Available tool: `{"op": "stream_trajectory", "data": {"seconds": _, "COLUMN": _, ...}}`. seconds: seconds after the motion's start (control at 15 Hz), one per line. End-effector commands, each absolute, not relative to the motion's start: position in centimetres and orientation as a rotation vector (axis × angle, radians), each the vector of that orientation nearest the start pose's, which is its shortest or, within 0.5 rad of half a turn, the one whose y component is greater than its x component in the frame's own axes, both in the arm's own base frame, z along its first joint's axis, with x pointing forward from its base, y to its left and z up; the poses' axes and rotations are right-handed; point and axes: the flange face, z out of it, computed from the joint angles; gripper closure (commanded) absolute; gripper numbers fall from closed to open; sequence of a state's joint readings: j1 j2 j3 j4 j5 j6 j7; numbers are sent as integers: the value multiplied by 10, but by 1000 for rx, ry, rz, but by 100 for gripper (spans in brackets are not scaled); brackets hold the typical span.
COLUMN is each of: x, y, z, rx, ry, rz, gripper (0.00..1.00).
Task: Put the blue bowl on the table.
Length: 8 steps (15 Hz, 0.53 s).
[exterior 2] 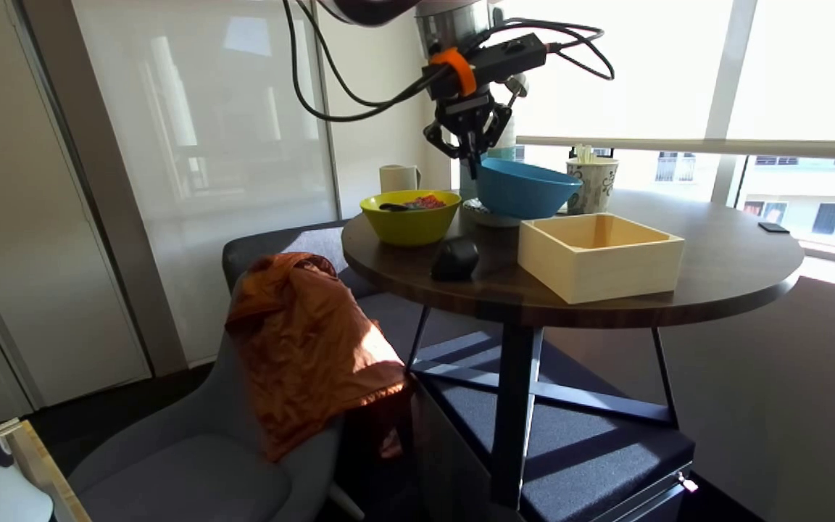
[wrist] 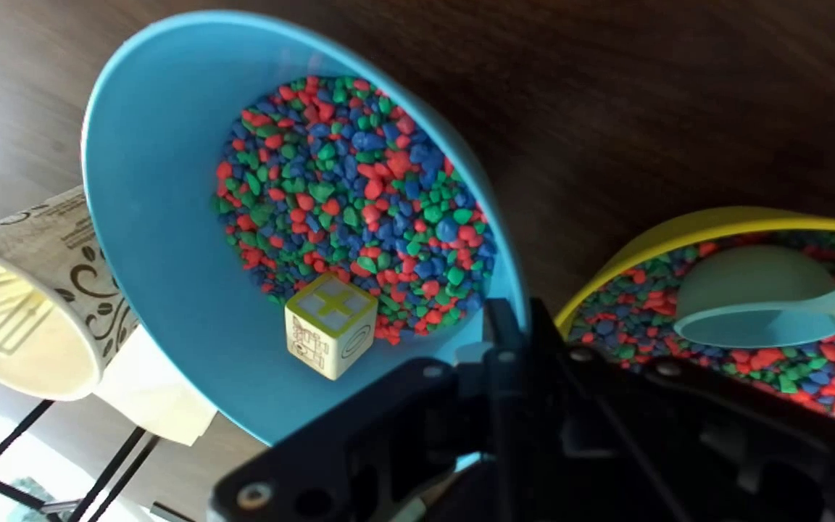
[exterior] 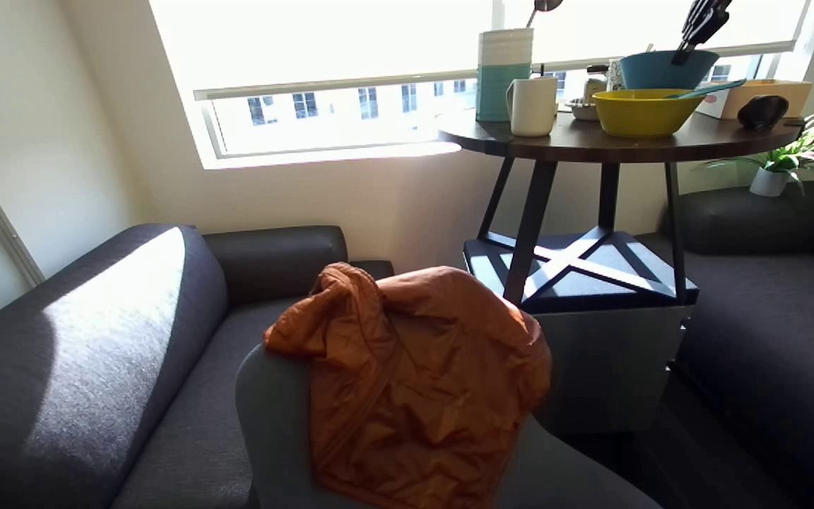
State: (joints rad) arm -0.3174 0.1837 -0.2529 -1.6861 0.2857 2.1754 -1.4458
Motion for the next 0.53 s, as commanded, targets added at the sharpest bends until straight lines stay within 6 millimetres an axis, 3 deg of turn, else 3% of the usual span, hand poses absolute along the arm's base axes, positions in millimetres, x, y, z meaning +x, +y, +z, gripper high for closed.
{"op": "stream_trajectory", "data": {"seconds": 0.0, "x": 567, "y": -334, "z": 535, "rx": -3032, "ry": -1197, "rz": -628, "gripper": 99}}
{"op": "stream_trajectory", "data": {"seconds": 0.47, "x": 578, "y": -339, "z": 531, "rx": -3052, "ry": -1183, "rz": -627, "gripper": 99}}
